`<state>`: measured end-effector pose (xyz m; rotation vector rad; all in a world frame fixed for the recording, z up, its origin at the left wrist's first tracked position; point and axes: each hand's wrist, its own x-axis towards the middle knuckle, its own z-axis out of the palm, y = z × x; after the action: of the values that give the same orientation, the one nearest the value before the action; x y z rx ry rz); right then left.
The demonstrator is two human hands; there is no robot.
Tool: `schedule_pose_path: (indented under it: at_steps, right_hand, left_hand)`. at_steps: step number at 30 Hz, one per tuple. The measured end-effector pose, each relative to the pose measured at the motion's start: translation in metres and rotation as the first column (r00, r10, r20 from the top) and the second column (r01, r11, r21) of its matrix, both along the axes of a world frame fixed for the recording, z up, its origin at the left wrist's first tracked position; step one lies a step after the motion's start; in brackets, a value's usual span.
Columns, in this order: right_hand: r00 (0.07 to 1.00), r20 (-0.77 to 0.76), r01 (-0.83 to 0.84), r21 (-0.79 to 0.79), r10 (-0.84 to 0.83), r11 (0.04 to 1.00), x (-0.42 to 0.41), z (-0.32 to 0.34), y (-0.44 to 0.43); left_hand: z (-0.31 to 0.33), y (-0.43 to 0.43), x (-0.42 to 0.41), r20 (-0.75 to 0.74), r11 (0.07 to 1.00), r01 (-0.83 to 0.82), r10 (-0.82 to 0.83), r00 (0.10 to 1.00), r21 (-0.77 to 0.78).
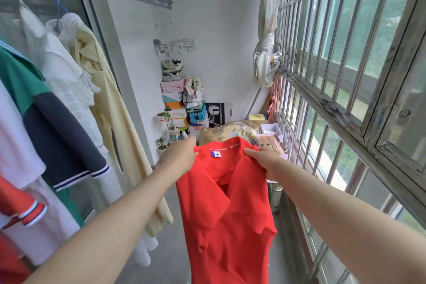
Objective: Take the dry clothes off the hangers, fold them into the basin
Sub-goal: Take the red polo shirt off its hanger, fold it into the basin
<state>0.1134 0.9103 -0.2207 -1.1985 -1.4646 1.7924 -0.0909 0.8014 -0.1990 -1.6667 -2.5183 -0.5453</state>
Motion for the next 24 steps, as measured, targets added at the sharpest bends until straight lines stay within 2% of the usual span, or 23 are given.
schedule_pose_path:
  at_steps: [2,5,7,8,9,14,19,24]
  right_hand:
    - [0.999,-0.001,0.035,0.003,-0.035,0.999,-0.001,-0.001,0.000]
    - [0.996,-0.014,0.091,-0.019,-0.091,0.996,0.005,-0.007,0.005]
    - [0.993,-0.022,0.111,-0.033,-0.112,0.993,0.009,-0.009,0.007]
    - [0.993,-0.008,0.115,-0.022,-0.116,0.993,0.010,-0.010,0.006]
    - [0.994,0.016,0.112,0.003,-0.112,0.994,0.009,-0.011,0.006]
    - [0.977,0.203,0.015,0.246,-0.066,0.969,-0.008,-0.013,-0.002]
    - [0.980,0.144,0.089,0.315,-0.140,0.945,-0.031,-0.014,-0.021]
    - [0.974,0.126,0.126,0.380,-0.186,0.916,-0.043,-0.013,-0.033]
  left_hand:
    - [-0.006,0.002,-0.004,0.067,0.998,-0.049,0.051,0.996,-0.042]
    - [-0.013,0.002,-0.017,0.349,0.985,-0.168,0.169,0.922,-0.035]
    - [-0.019,0.000,-0.026,0.611,0.972,-0.232,0.195,0.767,-0.018]
    - [-0.022,-0.001,-0.031,0.699,0.963,-0.270,0.204,0.686,-0.016]
    - [-0.025,-0.001,-0.034,0.737,0.954,-0.298,0.210,0.643,-0.011]
    - [-0.032,-0.001,-0.036,0.728,0.886,-0.460,0.272,0.629,0.066]
    - [-0.028,0.001,-0.020,0.756,0.799,-0.595,0.336,0.562,0.087]
    - [-0.023,0.004,-0.003,0.767,0.772,-0.628,0.348,0.539,0.092]
